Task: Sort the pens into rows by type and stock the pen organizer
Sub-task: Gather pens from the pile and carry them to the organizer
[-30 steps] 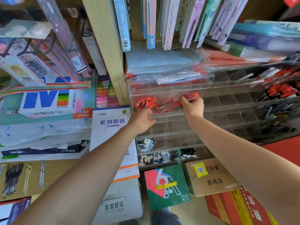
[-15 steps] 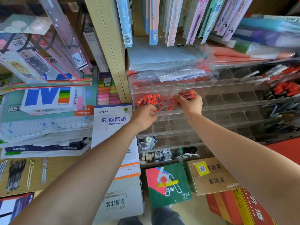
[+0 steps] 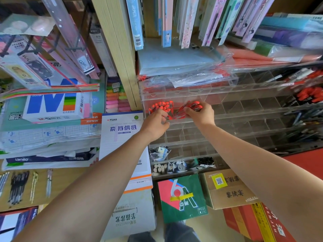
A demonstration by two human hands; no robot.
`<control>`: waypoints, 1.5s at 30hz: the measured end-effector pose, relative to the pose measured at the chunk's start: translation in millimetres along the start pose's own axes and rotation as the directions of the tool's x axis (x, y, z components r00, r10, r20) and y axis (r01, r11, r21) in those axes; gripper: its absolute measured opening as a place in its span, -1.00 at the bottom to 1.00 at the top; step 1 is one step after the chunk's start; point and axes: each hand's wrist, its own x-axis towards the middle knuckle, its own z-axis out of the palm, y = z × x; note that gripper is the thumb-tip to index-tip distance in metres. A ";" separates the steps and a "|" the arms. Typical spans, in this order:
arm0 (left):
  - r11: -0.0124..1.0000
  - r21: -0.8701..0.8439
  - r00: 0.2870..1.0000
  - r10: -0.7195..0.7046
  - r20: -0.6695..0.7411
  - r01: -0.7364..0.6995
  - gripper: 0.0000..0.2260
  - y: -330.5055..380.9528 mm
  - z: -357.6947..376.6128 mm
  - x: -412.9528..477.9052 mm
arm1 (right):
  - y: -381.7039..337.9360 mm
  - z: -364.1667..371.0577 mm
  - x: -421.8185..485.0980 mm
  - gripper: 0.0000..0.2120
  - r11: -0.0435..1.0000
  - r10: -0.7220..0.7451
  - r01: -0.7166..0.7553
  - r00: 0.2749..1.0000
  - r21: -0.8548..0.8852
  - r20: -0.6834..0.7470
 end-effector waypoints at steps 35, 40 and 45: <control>0.988 -0.106 0.977 0.092 -0.193 -0.114 -0.80 -2.8 15.0 -17.4 | 10.1 -1.4 -17.1 -0.92 0.969 -0.244 0.245 0.969 -0.023 0.044; 0.979 -0.190 0.961 0.022 -0.274 -0.077 -0.85 -33.0 -2.6 -42.6 | -14.7 19.0 -54.5 -0.97 0.951 -0.310 0.301 0.922 0.077 0.232; 0.955 -0.295 0.933 -0.119 -0.339 0.014 -0.89 -106.4 -36.3 -78.2 | -45.0 83.1 -106.3 -0.89 0.952 -0.307 0.282 0.850 0.121 0.428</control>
